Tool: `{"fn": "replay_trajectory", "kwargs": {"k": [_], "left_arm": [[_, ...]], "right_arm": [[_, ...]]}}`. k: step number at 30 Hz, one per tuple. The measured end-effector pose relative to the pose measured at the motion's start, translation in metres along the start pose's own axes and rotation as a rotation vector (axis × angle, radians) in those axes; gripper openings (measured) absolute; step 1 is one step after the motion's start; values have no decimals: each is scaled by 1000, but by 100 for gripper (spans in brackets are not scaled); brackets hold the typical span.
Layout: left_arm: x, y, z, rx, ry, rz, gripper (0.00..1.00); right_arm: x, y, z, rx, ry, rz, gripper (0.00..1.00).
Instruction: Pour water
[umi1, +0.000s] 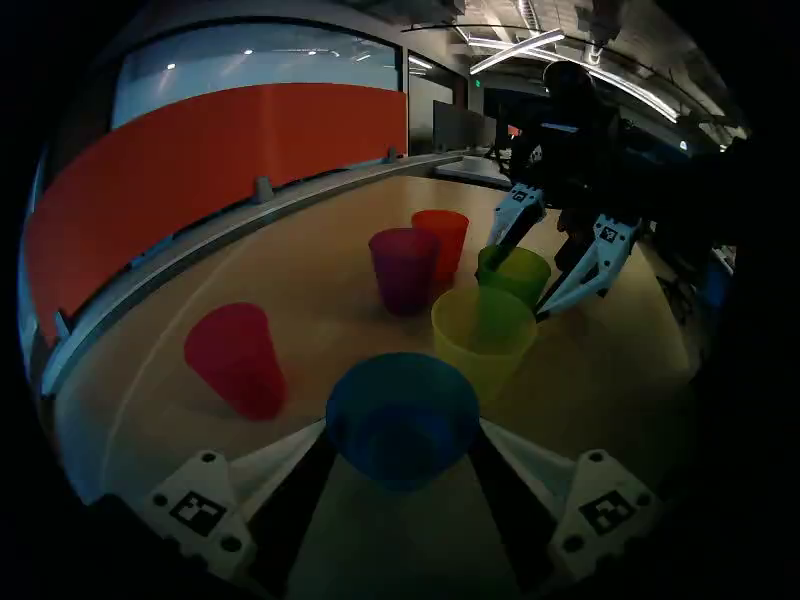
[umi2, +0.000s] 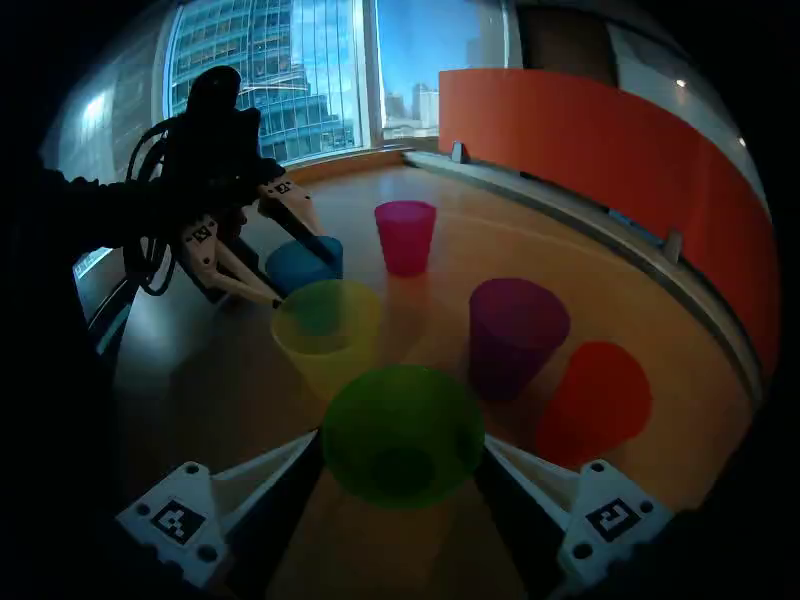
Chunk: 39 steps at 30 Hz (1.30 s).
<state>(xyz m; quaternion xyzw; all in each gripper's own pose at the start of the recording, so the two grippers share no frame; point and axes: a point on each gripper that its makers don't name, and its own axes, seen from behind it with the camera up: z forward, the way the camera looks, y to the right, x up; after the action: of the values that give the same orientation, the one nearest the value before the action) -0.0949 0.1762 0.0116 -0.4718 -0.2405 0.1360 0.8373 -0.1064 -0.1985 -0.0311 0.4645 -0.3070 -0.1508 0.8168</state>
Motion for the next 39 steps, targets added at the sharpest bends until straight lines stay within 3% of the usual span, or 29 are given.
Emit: {"fn": "replay_trajectory", "kwargs": {"k": [6, 21, 39], "left_arm": [[-1, -1, -1, 12, -8, 15, 85], [1, 2, -9, 17, -10, 15, 84], [61, 7, -52, 69, 108, 14, 84]], "right_arm": [[0, 0, -1, 0, 3, 5, 91], [7, -3, -9, 5, 30, 11, 89], [53, 0, -49, -52, 144, 16, 89]]}}
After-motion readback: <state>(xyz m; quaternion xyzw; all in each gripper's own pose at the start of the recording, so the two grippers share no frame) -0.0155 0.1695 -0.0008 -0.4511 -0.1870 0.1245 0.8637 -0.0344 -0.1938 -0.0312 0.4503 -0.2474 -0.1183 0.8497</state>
